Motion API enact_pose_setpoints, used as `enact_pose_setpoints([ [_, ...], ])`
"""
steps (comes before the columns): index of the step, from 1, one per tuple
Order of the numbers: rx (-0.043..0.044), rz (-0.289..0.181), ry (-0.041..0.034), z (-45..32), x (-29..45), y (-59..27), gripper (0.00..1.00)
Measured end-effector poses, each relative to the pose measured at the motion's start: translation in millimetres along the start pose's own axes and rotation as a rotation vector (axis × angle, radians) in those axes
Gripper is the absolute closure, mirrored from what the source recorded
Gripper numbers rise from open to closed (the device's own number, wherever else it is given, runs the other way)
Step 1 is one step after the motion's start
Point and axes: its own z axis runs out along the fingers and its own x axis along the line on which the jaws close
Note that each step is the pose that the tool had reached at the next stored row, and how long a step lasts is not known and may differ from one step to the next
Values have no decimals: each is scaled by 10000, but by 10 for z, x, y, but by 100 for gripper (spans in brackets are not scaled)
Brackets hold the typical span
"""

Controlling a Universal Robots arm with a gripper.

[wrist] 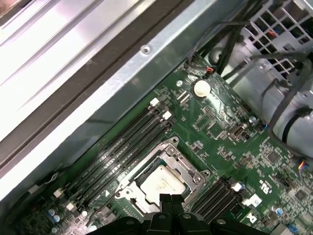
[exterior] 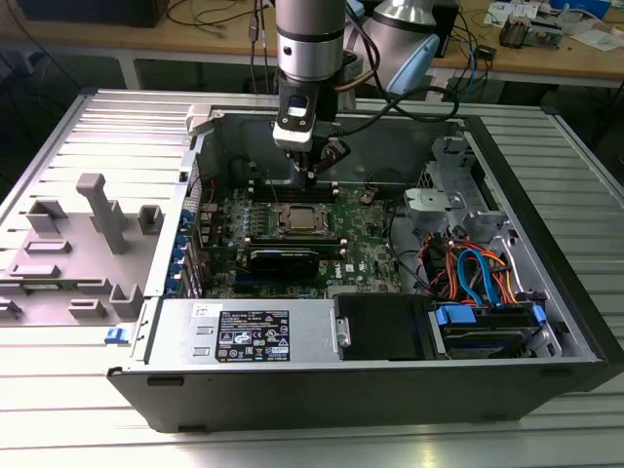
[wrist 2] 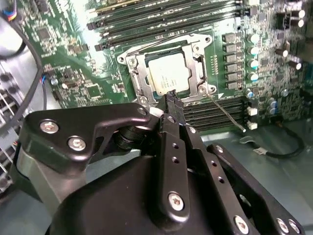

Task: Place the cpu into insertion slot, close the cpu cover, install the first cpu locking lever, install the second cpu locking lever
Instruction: 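Install the first cpu locking lever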

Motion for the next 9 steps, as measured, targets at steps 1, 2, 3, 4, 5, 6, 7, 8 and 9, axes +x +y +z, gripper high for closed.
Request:
enact_pose_setpoints([
  [1,-12,-238,1,0,0,0,89],
  [2,-21,-392,2,0,0,0,89],
  [3,-28,-531,3,0,0,0,89],
  [4,-36,-654,3,0,0,0,89],
  [5,-44,-818,4,0,0,0,89],
  [6,-51,-949,5,0,0,0,89],
  [7,-58,-1064,5,0,0,0,89],
  [8,-65,-1202,6,0,0,0,89],
  [9,-73,-1347,7,0,0,0,89],
])
